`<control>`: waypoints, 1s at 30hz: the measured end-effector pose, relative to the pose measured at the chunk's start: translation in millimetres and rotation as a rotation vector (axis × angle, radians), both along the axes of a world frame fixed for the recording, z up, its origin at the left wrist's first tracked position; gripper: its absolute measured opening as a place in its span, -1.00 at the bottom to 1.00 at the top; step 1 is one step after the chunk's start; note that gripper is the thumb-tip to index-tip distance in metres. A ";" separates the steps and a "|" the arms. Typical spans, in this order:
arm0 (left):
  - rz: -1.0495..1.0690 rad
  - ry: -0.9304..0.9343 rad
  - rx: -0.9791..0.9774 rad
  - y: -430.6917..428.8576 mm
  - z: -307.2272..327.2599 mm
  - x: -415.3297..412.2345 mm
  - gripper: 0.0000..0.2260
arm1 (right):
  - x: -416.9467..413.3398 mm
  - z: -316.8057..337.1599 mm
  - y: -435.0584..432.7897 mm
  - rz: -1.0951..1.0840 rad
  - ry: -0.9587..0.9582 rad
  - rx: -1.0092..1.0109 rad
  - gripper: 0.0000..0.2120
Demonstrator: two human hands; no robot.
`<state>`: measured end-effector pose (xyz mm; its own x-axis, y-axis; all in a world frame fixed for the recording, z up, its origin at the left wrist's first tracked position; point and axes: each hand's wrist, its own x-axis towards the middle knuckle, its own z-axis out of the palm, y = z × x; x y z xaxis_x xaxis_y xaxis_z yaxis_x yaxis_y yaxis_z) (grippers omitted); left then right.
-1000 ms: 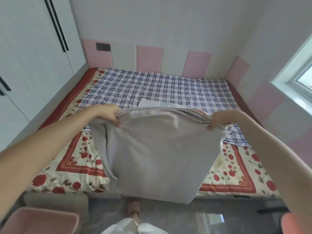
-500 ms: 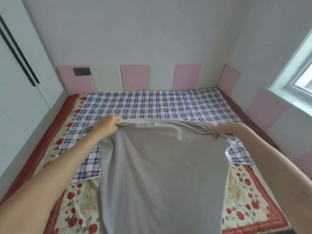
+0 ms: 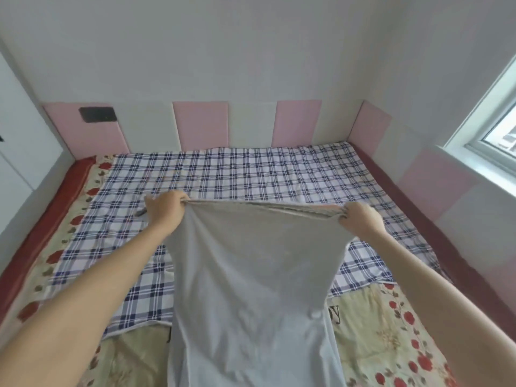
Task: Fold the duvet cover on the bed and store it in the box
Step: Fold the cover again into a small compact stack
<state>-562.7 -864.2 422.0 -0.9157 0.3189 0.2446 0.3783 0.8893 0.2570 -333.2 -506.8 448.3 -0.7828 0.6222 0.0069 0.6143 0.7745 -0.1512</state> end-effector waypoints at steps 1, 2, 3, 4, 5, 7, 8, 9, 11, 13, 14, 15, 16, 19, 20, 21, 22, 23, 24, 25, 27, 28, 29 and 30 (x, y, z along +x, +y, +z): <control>0.038 -0.069 -0.018 -0.1 -17.4 -1.7 -0.67 | -1.0 -15.5 0.7 0.026 -0.040 0.012 -0.95; 0.068 -0.124 -0.034 1.1 -34.1 -3.6 -0.66 | -3.0 -31.8 3.6 0.060 -0.072 0.024 -0.95; 0.077 -0.162 -0.048 3.2 -46.1 -6.7 -0.65 | -6.2 -47.3 6.2 0.083 -0.108 0.022 -0.95; 0.070 -0.194 -0.067 4.6 -58.8 -7.7 -0.64 | -7.4 -65.0 9.0 0.093 -0.151 0.005 -0.95; 0.045 -0.226 -0.076 3.8 -64.2 -8.6 -0.65 | -9.4 -75.5 8.7 0.096 -0.203 -0.022 -0.94; 0.002 -0.376 -0.068 13.9 -83.7 -15.0 -0.70 | -17.2 -103.1 18.7 0.071 -0.340 -0.185 -0.89; -0.005 -0.481 -0.058 17.6 -90.0 -17.1 -0.74 | -20.2 -114.2 22.1 0.053 -0.383 -0.314 -0.85; -0.015 -0.599 -0.013 21.1 -94.0 -19.5 -0.78 | -22.6 -121.6 25.6 0.017 -0.403 -0.468 -0.81; -0.023 -0.766 0.214 30.2 -105.3 -33.0 -0.85 | -29.2 -132.1 39.3 -0.107 -0.345 -0.781 -0.78; 0.014 -0.825 0.377 37.8 -108.7 -50.4 -0.74 | -36.8 -133.8 58.1 -0.221 -0.229 -1.052 -0.74; 0.019 -0.807 0.378 46.6 -111.3 -65.2 -0.74 | -49.0 -136.4 73.2 -0.253 -0.166 -1.131 -0.73; -0.009 -0.753 0.331 56.6 -116.1 -84.8 -0.77 | -66.3 -141.7 90.6 -0.258 -0.101 -1.156 -0.73; -0.033 -0.673 0.243 65.1 -120.0 -100.1 -0.84 | -83.9 -148.0 105.5 -0.244 -0.038 -1.118 -0.76; -0.020 -0.300 -0.052 103.8 -152.7 -149.7 -0.85 | -151.0 -190.2 147.1 -0.257 0.097 -0.814 -0.87; 0.037 -0.217 -0.118 122.8 -178.0 -163.8 -0.72 | -174.4 -215.3 159.9 -0.297 0.133 -0.735 -0.84; 0.120 -0.224 -0.134 140.2 -203.7 -168.0 -0.55 | -192.6 -241.2 168.5 -0.323 0.169 -0.681 -0.81; 0.187 -0.319 -0.108 160.2 -229.7 -167.3 -0.38 | -209.1 -269.6 174.2 -0.341 0.198 -0.650 -0.84; 0.229 -0.465 -0.080 180.8 -258.7 -160.6 -0.24 | -223.1 -297.9 178.3 -0.351 0.210 -0.632 -0.88; 0.233 -0.612 -0.092 199.2 -297.0 -153.4 -0.11 | -237.6 -331.0 180.8 -0.354 0.213 -0.621 -0.87; 0.212 -0.744 -0.137 213.2 -329.9 -141.0 0.00 | -247.7 -357.4 180.0 -0.351 0.206 -0.611 -0.86; 0.177 -0.964 -0.187 226.5 -397.1 -120.4 0.15 | -264.4 -404.9 178.1 -0.337 0.213 -0.621 -0.88; 0.180 -1.028 -0.187 228.2 -421.6 -114.0 0.20 | -271.4 -422.2 179.3 -0.331 0.245 -0.633 -0.85; 0.195 -1.067 -0.198 229.5 -443.4 -110.3 0.26 | -279.4 -435.9 182.2 -0.340 0.291 -0.638 -0.81; 0.223 -1.073 -0.232 232.7 -465.9 -109.3 0.32 | -289.1 -451.2 188.8 -0.363 0.337 -0.641 -0.78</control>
<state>-672.0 -631.5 -43.9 -0.6586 0.0569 -0.7503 -0.1136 0.9782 0.1739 -622.3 -318.0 -2.9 -0.5507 0.8000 -0.2381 0.6532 0.2354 -0.7196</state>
